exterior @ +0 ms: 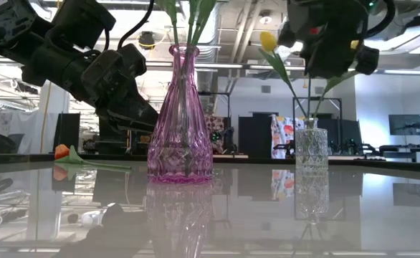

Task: Sort flowers into vase by color
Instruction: Put the bottom orange flower into the transparent vase, then put the orange flower into the transparent vase

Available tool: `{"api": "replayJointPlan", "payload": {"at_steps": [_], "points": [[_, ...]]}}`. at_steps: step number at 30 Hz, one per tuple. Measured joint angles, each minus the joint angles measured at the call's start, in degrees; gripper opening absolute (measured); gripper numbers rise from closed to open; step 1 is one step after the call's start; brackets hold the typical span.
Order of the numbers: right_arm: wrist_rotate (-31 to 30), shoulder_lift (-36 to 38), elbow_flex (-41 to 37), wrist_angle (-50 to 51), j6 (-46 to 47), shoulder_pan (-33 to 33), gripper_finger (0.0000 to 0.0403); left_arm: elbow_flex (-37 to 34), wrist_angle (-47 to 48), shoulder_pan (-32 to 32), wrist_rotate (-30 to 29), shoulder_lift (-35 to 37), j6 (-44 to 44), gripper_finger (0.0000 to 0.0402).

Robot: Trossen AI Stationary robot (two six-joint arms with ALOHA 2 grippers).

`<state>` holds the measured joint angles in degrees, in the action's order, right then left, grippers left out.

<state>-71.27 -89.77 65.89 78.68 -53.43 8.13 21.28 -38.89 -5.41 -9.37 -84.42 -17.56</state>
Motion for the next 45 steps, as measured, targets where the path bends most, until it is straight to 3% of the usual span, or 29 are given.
{"api": "replayJointPlan", "payload": {"at_steps": [7, 12, 23, 28, 31, 34, 39, 45], "points": [[5.04, 0.65, 0.39, -1.26, 11.85, 2.82, 0.0178, 0.00, -0.13, 0.00, -0.02, 0.00, 0.94, 0.0139], [16.06, 0.65, 1.73, -1.32, 21.64, 5.66, 0.0219, 0.00, -0.22, 0.00, -0.02, 0.00, 0.94, 0.0139], [36.38, 0.65, 3.80, -5.11, 48.60, 10.38, 0.0224, 0.10, -1.18, 0.08, 0.35, 0.06, 3.43, 0.0139], [47.95, 0.65, 3.80, -15.23, 61.76, 11.74, 0.0224, 3.27, 2.51, 1.74, 6.54, 0.63, 7.51, 0.0139], [53.92, 0.65, 3.80, -19.71, 69.67, 12.24, 0.0224, 6.84, 13.54, 3.23, 10.01, 2.16, 10.09, 0.0139], [58.34, 0.65, 3.49, -19.56, 74.75, 13.39, 0.0224, 11.48, 32.92, 5.00, 8.97, 4.76, 13.68, 0.0139], [57.60, 0.65, 0.12, -21.51, 78.93, 18.07, 0.0224, 19.26, 62.73, 7.77, -1.45, 7.82, 18.94, 0.0139], [56.35, 0.65, -5.21, -29.09, 80.24, 21.84, 0.0224, 21.69, 80.83, 12.70, -6.12, 9.40, 30.88, 0.0139]]}}
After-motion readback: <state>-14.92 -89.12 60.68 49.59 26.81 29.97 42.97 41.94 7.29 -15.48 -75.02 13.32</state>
